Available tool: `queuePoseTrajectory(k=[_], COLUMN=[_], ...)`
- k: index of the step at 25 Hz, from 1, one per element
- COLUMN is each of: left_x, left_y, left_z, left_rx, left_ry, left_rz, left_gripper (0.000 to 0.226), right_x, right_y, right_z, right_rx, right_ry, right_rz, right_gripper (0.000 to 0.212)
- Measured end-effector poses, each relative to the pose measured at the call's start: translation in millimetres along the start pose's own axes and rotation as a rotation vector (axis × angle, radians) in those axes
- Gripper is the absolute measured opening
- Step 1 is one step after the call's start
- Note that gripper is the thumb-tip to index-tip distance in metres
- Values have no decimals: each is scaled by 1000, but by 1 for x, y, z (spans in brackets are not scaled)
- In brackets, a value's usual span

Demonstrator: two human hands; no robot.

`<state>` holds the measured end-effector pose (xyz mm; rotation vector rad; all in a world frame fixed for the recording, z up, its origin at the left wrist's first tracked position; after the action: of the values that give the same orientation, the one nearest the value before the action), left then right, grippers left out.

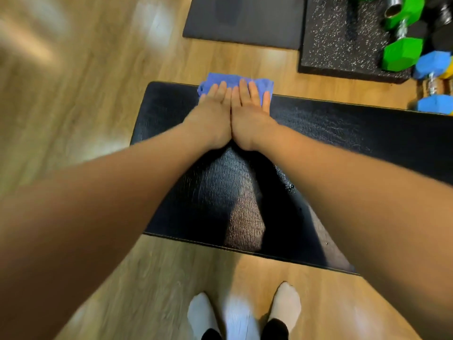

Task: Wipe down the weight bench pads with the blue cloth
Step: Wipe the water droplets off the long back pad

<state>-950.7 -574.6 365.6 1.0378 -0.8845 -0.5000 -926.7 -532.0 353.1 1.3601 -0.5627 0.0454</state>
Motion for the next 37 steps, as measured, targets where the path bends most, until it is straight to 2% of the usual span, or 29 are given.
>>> queuePoseTrajectory(k=[3,6,8,10,12,14,16,18,21,23,26,29,32,33,34,35,37], left_x=[50,148,199,216,205,171,117,51,-32,-53,-21,101,197,209,206,194,134], left_y=[-25,-59,-67,-71,-66,-47,-23,6,38,40,30,-17,-67,-74,-71,-62,-11], left_z=[-33,-113,-153,-181,-182,-173,-159,-140,-111,-106,-124,-186,-239,-248,-249,-250,-236], left_rx=[-30,33,239,303,346,353,238,168,178,188,164,223,387,404,415,438,387], left_ry=[-34,-175,-204,-225,-183,-131,-80,-21,42,69,83,3,-86,-117,-127,-148,-127], left_rz=[-69,-137,-185,-158,-104,-137,-168,-209,-118,-45,-106,-90,120,209,227,203,-69], left_gripper=[66,66,70,71,68,69,68,68,71,72,68,64,47,42,42,51,67], right_x=[64,178,239,269,263,230,181,116,30,12,53,170,274,285,282,268,218], right_y=[-19,-69,-109,-121,-111,-83,-51,-27,6,18,5,-57,-113,-119,-115,-104,-69], right_z=[9,7,-2,-11,-24,-40,-61,-93,-126,-132,-129,-93,-75,-77,-84,-94,-128], right_rx=[-57,-148,-191,-217,-227,-196,-189,-201,-213,-206,-186,-122,-129,-131,-124,-109,-54], right_ry=[47,13,-5,57,104,115,84,40,55,86,65,154,231,272,298,309,236], right_rz=[-158,-300,-251,-211,-196,-233,-286,-261,-192,-190,-279,-293,-244,-200,-196,-193,-266], right_gripper=[67,68,70,71,71,67,63,58,54,45,50,58,37,36,39,47,67])
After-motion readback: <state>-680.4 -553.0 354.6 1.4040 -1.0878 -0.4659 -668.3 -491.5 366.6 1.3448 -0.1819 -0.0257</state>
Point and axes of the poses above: each hand's wrist, its own x-axis away from the middle knuckle, its own y-axis out of the back of the hand, z = x × y, the point moved 10 cm from there along -x, towards the middle knuckle, and after that the axes turned 1 degree about y, right-handed, at the moved point
